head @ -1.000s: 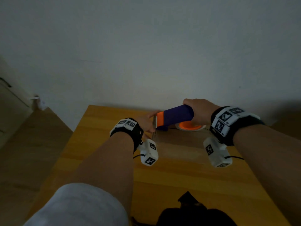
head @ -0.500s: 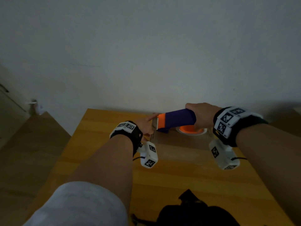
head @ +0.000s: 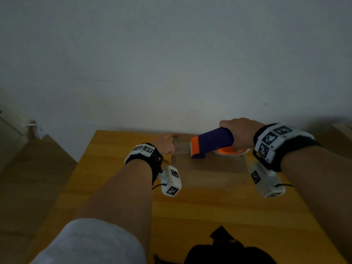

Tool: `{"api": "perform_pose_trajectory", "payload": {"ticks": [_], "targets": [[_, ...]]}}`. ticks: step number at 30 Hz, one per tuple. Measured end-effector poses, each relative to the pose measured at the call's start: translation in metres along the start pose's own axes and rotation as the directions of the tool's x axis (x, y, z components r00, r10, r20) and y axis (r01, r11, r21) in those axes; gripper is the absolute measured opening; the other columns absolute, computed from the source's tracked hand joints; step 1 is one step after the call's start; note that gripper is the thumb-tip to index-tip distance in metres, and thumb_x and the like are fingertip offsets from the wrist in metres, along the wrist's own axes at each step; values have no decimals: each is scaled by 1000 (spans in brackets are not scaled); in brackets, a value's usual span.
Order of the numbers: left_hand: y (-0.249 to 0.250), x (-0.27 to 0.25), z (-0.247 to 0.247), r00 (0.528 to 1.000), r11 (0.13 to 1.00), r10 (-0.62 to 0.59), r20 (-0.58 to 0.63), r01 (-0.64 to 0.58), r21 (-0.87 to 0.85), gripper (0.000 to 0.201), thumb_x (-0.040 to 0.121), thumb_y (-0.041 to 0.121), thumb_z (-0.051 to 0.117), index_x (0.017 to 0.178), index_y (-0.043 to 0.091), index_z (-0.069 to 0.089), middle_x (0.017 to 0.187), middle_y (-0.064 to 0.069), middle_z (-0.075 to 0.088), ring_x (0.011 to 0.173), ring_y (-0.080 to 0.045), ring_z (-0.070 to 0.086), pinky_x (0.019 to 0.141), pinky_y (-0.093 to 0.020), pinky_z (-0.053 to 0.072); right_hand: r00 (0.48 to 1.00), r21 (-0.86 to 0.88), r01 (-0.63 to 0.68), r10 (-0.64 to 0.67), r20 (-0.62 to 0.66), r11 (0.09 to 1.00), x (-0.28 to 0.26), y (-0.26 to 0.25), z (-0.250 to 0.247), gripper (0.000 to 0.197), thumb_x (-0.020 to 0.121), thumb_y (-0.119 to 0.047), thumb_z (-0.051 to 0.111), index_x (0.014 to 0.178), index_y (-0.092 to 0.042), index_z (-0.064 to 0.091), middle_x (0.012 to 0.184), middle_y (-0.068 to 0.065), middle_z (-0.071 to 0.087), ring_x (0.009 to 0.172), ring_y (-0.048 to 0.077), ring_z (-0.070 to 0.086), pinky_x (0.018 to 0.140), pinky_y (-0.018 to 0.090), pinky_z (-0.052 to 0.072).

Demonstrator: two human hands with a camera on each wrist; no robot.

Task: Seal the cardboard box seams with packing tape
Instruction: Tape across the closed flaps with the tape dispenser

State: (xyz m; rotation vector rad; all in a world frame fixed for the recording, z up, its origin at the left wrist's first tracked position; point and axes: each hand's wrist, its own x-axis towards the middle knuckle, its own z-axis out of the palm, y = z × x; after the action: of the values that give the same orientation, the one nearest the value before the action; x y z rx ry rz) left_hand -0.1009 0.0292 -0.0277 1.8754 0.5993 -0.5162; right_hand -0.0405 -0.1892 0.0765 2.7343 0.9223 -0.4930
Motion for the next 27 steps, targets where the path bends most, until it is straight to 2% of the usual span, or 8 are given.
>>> {"api": "perform_pose_trajectory", "payload": {"ticks": [2, 4, 6, 8, 11, 14, 21, 27], "targets": [[4, -1, 3, 993, 990, 3, -114, -19, -140, 61, 82, -5, 47, 126, 37, 48, 111, -11, 55, 102, -27, 54, 87, -52, 55, 1000, -34, 2, -2, 3, 999, 1, 1, 2, 53, 77, -41, 72, 117, -18, 47, 112, 3, 64, 100, 24, 63, 86, 34, 51], [5, 0, 9, 983, 981, -6, -184, -29, -189, 40, 93, 15, 51, 129, 29, 44, 125, -11, 51, 111, -30, 54, 88, -49, 55, 1000, 16, -17, 17, -15, 1000, -1, 4, 6, 59, 73, -49, 73, 119, -20, 48, 110, 3, 63, 99, 24, 62, 83, 35, 51], [3, 4, 20, 985, 991, -31, -172, 8, -134, 52, 91, 41, 53, 139, 27, 38, 134, -8, 51, 114, -32, 56, 92, -48, 53, 999, 40, -21, 22, -35, 999, -2, 5, 7, 64, 70, -54, 72, 120, -21, 48, 108, 3, 62, 98, 25, 62, 79, 34, 49], [2, 5, 28, 986, 998, -33, -166, 23, -63, 62, 90, 50, 48, 144, 23, 35, 139, -10, 52, 117, -33, 56, 100, -48, 48, 1000, 21, -9, 10, -24, 1000, 1, 6, 8, 57, 72, -49, 73, 115, -21, 48, 106, 2, 63, 94, 24, 62, 78, 34, 50], [0, 8, 34, 982, 999, -9, -190, 19, 49, 59, 99, 44, 38, 149, 13, 31, 148, -14, 42, 129, -34, 47, 108, -42, 39, 1000, 11, 15, -15, -12, 1000, 4, 5, 7, 39, 76, -35, 73, 99, -24, 44, 101, 3, 65, 84, 20, 60, 78, 35, 53], [-5, 9, 36, 980, 996, 35, -197, -19, 83, 58, 101, 43, 35, 149, 13, 29, 153, -12, 36, 135, -31, 41, 110, -39, 34, 1000, 19, 20, -20, -24, 1000, 5, 5, 8, 38, 76, -33, 73, 94, -25, 41, 98, 4, 65, 79, 20, 57, 78, 36, 52], [-13, 21, 19, 966, 997, 75, -249, -72, 21, 57, 100, 44, 34, 150, 18, 30, 153, -11, 36, 135, -32, 41, 112, -45, 33, 999, 105, 50, -51, 5, 993, 10, -8, 7, 50, 71, -33, 76, 110, -18, 48, 100, 4, 63, 84, 21, 58, 78, 38, 53], [-17, 19, 27, 954, 996, 83, -289, -78, 31, 60, 102, 40, 32, 154, 21, 13, 159, -7, 22, 143, -31, 29, 116, -45, 26, 997, 168, 75, -79, 15, 983, 13, -12, 6, 52, 70, -26, 77, 113, -17, 49, 98, 2, 61, 85, 20, 57, 73, 34, 50]]}}
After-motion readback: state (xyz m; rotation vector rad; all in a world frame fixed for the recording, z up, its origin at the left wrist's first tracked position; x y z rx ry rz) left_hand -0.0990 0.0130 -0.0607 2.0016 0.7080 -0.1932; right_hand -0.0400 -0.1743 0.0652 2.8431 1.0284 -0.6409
